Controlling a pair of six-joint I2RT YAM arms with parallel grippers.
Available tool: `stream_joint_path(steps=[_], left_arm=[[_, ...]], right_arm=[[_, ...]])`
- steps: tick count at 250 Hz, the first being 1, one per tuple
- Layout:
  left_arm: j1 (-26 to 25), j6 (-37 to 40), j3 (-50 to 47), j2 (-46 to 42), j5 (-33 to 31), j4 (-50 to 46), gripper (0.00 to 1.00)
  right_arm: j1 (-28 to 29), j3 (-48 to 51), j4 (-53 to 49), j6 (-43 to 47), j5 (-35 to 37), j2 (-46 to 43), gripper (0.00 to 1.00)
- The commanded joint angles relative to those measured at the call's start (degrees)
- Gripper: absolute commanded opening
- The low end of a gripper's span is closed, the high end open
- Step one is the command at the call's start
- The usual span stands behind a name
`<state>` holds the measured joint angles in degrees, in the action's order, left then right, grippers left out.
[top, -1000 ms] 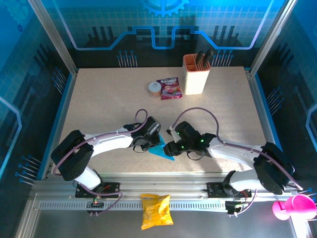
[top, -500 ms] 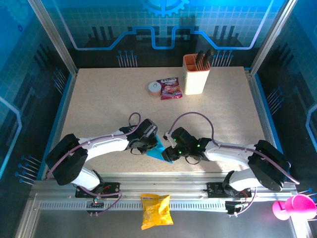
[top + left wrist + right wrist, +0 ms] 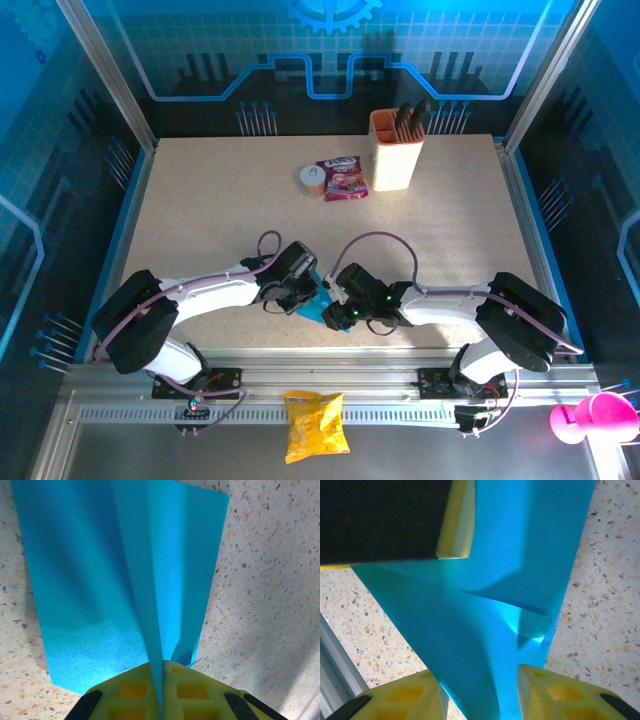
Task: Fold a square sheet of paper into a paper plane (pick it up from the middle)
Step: Fourth fold the wing at the center of the table.
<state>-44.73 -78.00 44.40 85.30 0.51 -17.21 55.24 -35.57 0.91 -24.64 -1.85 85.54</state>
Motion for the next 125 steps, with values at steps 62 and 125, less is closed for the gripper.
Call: stream_joint_path(steps=[62, 125], left_arm=[[-0.01, -0.66, -0.72, -1.84, 0.73, -0.71, 0.00], [0.05, -0.64, -0.76, -1.99, 0.32, -1.13, 0.00]], right_arm=[[0.19, -0.56, 1.20, -1.06, 1.26, 2.29, 0.15], [-0.75, -0.11, 0.51, -1.26, -0.61, 1.58, 0.30]])
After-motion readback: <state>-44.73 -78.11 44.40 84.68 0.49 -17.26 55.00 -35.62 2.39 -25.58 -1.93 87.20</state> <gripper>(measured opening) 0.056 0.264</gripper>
